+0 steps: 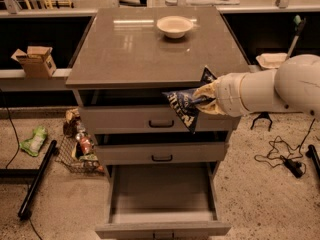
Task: Pick blue chip bag from bottom drawer and place on counter
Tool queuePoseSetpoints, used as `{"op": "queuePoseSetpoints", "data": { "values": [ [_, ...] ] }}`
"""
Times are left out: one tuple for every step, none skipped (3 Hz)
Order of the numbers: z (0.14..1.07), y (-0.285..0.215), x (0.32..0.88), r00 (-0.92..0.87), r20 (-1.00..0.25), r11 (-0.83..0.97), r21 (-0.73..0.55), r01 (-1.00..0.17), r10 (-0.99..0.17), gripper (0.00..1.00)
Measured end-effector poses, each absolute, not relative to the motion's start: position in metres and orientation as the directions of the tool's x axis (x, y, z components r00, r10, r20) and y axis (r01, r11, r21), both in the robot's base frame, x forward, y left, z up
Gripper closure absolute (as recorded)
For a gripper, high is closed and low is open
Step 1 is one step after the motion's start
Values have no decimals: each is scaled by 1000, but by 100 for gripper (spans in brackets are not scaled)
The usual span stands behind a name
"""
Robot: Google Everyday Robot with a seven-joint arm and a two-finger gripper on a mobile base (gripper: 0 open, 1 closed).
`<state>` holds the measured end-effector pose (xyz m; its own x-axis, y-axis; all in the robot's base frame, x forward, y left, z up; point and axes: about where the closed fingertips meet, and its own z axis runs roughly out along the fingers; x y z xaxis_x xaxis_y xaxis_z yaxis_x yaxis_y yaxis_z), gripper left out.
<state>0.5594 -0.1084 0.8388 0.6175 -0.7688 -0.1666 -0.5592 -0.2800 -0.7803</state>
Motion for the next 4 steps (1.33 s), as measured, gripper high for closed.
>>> {"op": "queuePoseSetpoints", "data": {
  "values": [
    [859, -110, 583, 626, -137, -282, -806, -521, -767, 100],
    [894, -110, 648, 640, -75, -312, -825, -470, -765, 100],
    [917, -99, 705, 650, -52, -317, -842, -437, -759, 100],
    [923, -92, 759, 632, -77, -282, -849, -447, -771, 100]
  ]
}}
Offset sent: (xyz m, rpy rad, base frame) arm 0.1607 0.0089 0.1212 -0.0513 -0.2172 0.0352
